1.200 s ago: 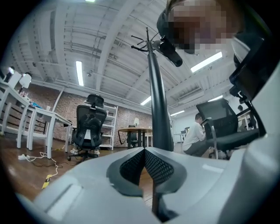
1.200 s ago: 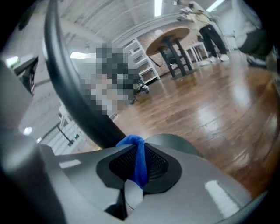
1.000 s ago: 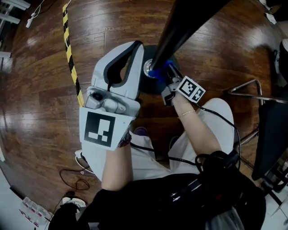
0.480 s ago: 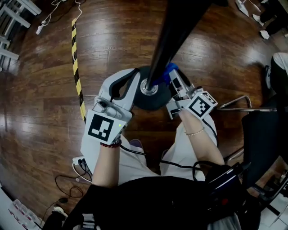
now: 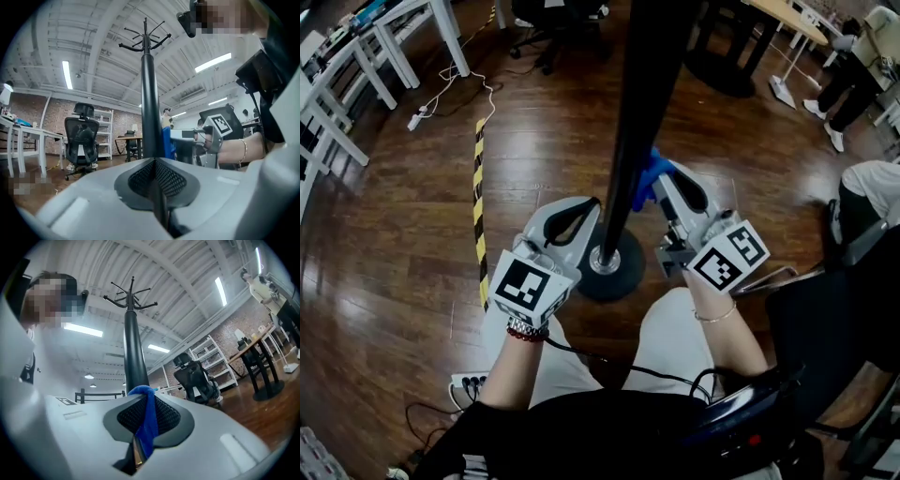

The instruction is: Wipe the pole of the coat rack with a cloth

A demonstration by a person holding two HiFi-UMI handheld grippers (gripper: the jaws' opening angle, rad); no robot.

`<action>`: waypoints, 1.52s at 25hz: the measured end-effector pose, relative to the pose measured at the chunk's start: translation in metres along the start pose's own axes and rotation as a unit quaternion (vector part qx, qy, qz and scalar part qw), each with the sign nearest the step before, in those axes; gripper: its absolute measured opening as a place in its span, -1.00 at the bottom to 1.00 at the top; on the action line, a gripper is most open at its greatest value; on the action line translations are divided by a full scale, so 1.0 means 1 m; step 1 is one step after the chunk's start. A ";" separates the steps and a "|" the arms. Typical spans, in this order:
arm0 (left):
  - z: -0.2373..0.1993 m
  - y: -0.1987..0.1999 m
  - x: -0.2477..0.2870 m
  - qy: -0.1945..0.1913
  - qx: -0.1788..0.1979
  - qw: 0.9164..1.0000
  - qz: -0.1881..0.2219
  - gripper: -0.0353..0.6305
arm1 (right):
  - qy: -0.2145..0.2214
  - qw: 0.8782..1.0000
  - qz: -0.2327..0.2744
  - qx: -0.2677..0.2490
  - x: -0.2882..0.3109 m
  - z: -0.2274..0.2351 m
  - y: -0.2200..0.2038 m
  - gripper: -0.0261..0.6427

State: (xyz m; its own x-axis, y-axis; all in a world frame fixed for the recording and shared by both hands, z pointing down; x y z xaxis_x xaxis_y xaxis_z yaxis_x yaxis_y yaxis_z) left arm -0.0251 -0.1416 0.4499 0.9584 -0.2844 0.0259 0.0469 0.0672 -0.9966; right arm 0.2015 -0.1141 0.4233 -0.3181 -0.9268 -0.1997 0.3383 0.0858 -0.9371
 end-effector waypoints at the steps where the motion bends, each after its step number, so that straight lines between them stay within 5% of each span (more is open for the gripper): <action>1: -0.004 0.015 0.000 0.002 0.005 1.000 -0.002 -0.88 | 0.009 1.000 0.007 -0.011 0.007 -0.003 0.019 -0.80; 11: 0.012 0.040 -0.030 0.041 0.042 0.998 -0.003 -0.88 | 0.113 0.982 0.099 -0.116 0.035 -0.038 0.150 -0.80; 16: 0.017 0.049 -0.030 0.050 0.038 0.998 -0.003 -0.88 | 0.123 0.961 0.117 -0.218 0.045 -0.060 0.205 -0.80; 22: 0.023 0.046 -0.033 0.054 0.043 0.997 0.029 -0.88 | 0.129 0.953 0.140 -0.235 0.043 -0.073 0.226 -0.80; 24: 0.027 0.055 -0.041 0.013 0.049 0.996 0.077 -0.88 | 0.136 0.952 0.149 -0.230 0.040 -0.078 0.231 -0.80; 27: 0.042 0.093 -0.032 -0.114 0.045 0.981 0.151 -0.88 | 0.139 0.950 0.140 -0.242 0.038 -0.081 0.245 -0.80; 31: 0.067 0.165 -0.037 -0.184 0.029 0.978 0.092 -0.88 | 0.124 0.954 0.118 -0.247 0.029 -0.095 0.265 -0.80; 33: 0.068 0.214 -0.046 -0.165 -0.040 0.980 0.101 -0.88 | 0.094 0.959 0.112 -0.244 0.013 -0.097 0.303 -0.80; 35: 0.065 0.263 -0.075 -0.097 -0.096 0.983 0.124 -0.88 | 0.058 0.968 0.101 -0.223 -0.009 -0.100 0.339 -0.80; 38: 0.095 0.316 -0.137 0.016 -0.101 0.991 0.089 -0.88 | 0.048 0.976 0.041 -0.209 -0.064 -0.125 0.360 -0.80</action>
State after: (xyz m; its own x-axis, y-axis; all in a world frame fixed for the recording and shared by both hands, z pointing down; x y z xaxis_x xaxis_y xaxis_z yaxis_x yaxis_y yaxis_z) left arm -0.1152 0.0098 0.1387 0.9368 -0.3155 -0.1509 -0.1823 -0.0723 -0.9806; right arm 0.2331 0.0221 0.0630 -0.3942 -0.8737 -0.2851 -0.0182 0.3176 -0.9481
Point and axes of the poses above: the fingertips, and each gripper's own axes: x forward along the fingers, z to its right, y out of its top, the point moved 10 cm from there along -x, backward along the fingers, and after that the axes turned 11 degrees about -y, right-handed, at the moved point
